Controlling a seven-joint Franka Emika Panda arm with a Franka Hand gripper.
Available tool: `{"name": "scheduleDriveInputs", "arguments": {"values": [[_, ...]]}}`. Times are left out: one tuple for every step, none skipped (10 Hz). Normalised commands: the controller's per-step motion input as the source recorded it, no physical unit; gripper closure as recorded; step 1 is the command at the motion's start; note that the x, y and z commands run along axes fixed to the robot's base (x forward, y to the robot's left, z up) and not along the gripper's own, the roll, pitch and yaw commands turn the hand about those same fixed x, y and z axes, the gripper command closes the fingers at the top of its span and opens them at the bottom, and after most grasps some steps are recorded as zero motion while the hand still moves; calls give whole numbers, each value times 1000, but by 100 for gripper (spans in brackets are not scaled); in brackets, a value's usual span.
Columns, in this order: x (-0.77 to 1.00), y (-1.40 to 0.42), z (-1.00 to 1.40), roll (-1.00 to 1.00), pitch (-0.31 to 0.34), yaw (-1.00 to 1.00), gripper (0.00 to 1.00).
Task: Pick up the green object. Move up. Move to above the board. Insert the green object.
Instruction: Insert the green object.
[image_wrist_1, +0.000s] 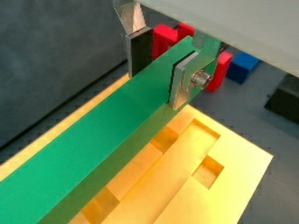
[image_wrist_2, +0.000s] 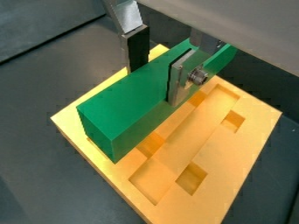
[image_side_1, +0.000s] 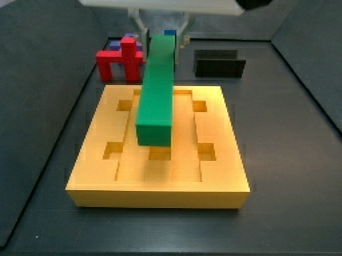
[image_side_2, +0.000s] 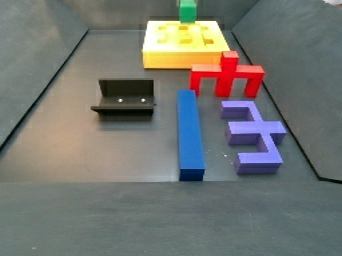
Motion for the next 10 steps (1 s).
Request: {"name": "scheduleDriveInputs", "arguments": {"values": [[0,23,-569,-281,-143,0,100],[0,54,-414,-353,-187,0,100],[-14,166,-363,-381,-184,0,100],[-14,86,-91,-116,-100,0,100],[0,0,-3,0,-17,0,100],[-60,0,-151,63,-7,0,100],[-100,0,-226,64,-24,0,100],[-69,0,-260,64,-24,0,100],[-114,0,-303,63,-43,0,100],[-111,0,-351,93,-27,0,100]]}}
